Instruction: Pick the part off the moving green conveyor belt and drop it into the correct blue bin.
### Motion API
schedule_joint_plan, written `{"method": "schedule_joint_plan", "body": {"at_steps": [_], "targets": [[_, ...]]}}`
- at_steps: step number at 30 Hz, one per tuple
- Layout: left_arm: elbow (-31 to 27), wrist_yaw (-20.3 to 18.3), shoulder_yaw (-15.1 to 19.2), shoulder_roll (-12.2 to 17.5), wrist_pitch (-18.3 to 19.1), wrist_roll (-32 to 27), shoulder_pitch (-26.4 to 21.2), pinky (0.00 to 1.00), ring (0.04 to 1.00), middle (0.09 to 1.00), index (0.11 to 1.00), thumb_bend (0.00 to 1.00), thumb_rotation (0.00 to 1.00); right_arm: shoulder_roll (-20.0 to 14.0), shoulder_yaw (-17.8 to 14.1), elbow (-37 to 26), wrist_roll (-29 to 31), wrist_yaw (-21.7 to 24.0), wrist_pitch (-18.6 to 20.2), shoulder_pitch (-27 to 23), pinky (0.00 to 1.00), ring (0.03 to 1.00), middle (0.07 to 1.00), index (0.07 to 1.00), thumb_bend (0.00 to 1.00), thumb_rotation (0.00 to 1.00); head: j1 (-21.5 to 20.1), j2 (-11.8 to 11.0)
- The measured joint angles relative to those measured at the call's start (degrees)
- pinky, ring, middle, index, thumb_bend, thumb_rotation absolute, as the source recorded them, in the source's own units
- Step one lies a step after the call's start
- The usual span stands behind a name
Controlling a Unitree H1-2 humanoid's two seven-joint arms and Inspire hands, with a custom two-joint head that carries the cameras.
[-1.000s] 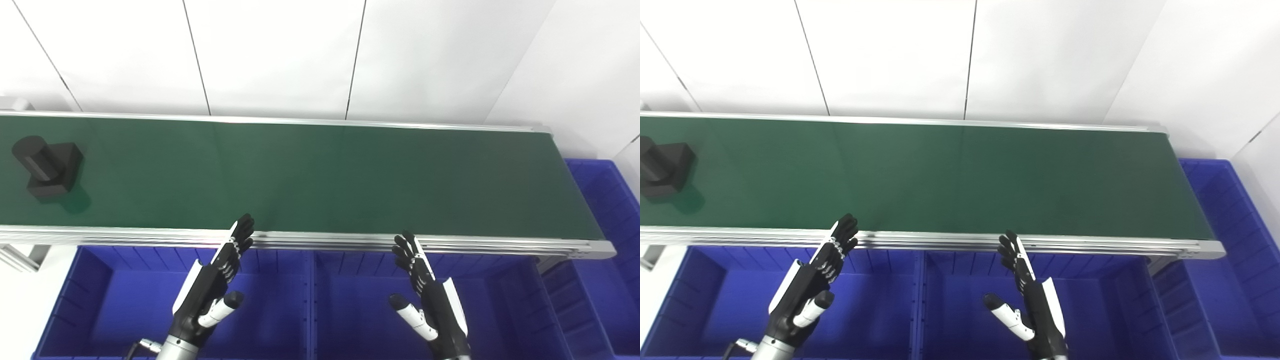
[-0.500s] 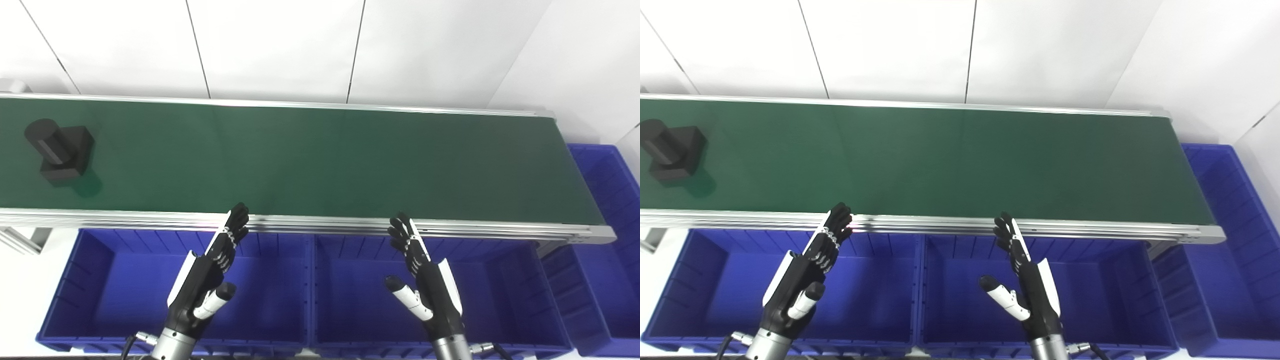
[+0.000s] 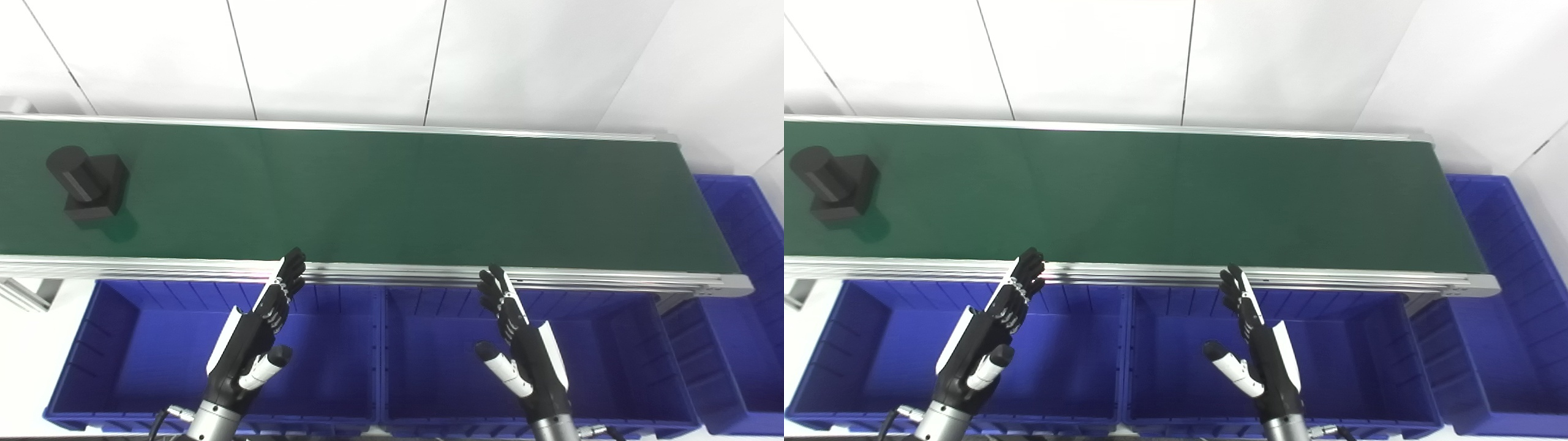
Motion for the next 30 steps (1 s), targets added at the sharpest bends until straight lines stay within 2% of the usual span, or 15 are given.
{"method": "schedule_joint_plan", "body": {"at_steps": [16, 30], "targets": [[-0.72, 0.03, -0.08, 1.19, 1.22, -2.52, -0.36, 1.0, 1.0, 1.0, 1.0, 0.87, 0.81, 1.83, -0.96, -1.38, -1.75, -0.07, 0.01, 0.56, 0.88, 0.919, 0.946, 0.971, 0.73, 0.73, -2.11, 1.23], [-2.37, -0.02, -0.21, 1.22, 2.55, -4.29, -0.5, 1.0, 1.0, 1.0, 1.0, 0.87, 0.8, 2.96, -2.0, -2.04, -4.8, -0.28, 0.02, 1.04, 0.87, 0.919, 0.943, 0.962, 0.72, 0.78, -2.46, 1.67]]}}
